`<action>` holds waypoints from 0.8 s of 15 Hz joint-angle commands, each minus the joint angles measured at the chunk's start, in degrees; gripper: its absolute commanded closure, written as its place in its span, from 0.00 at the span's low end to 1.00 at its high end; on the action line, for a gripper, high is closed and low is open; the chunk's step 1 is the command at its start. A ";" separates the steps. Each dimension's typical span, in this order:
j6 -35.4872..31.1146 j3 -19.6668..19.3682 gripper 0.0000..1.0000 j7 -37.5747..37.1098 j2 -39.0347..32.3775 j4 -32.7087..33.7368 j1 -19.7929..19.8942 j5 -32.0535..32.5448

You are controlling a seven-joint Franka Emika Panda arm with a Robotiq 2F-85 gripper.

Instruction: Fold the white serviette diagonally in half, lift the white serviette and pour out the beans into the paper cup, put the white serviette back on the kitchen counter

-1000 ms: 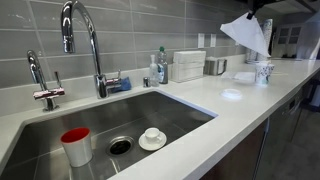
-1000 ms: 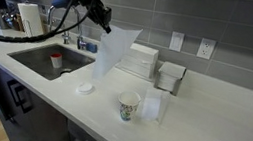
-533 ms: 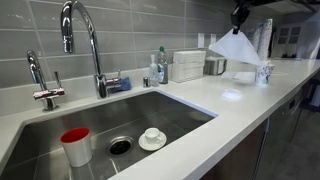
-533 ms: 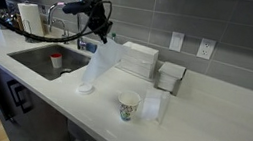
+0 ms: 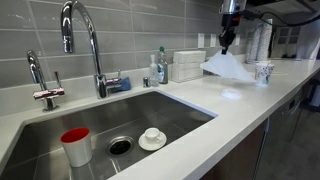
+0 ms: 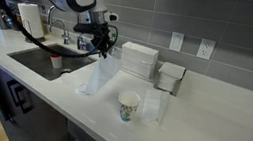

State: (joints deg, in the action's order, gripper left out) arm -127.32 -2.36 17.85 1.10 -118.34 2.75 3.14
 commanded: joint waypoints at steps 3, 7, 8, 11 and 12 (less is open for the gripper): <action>-5.88 0.34 1.00 4.99 -4.33 -0.74 -0.02 -11.98; -14.34 0.63 1.00 7.81 -6.11 -2.16 0.36 -12.10; -16.49 0.65 1.00 8.11 -6.70 -2.37 0.46 -11.70; -20.40 0.81 1.00 7.78 -8.36 -2.43 0.75 -11.19; -20.44 0.86 0.81 7.48 -9.00 -2.06 0.89 -11.23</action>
State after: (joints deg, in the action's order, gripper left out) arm -145.31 -2.06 24.30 -6.32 -120.24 2.74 -7.62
